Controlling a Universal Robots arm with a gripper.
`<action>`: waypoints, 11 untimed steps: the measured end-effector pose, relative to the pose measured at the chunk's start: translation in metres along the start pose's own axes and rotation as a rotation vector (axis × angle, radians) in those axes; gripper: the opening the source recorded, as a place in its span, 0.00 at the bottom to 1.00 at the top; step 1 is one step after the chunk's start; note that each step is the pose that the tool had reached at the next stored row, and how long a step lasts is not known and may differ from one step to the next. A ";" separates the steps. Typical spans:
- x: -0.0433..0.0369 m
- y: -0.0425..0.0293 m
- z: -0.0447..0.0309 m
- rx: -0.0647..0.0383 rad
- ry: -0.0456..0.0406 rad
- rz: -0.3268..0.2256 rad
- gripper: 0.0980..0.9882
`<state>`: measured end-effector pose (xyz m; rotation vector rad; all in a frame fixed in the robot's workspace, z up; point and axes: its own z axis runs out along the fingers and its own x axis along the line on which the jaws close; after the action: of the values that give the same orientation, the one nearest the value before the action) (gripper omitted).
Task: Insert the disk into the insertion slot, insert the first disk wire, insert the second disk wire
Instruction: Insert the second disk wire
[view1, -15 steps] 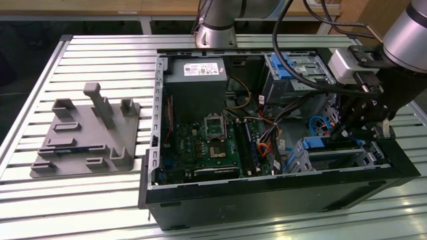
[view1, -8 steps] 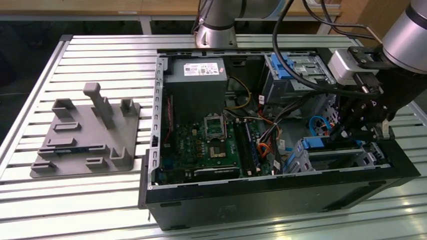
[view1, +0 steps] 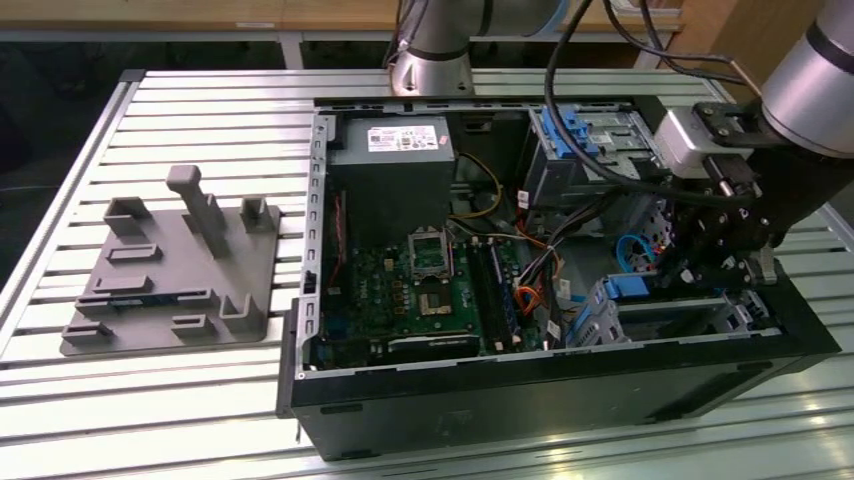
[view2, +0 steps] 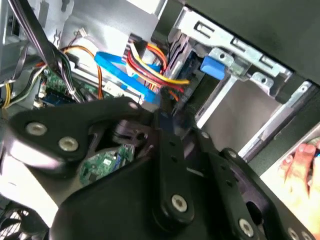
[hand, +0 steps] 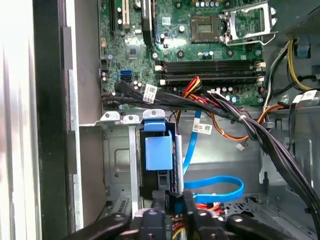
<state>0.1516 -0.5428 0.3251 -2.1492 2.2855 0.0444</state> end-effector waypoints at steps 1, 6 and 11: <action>-0.0002 0.0000 -0.0024 0.000 0.0015 0.000 0.21; -0.0031 0.0005 -0.0176 0.000 0.0023 0.000 0.21; -0.0066 0.0010 -0.0368 0.000 0.0025 0.000 0.21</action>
<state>0.1516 -0.5370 0.3621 -2.1504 2.2867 0.0415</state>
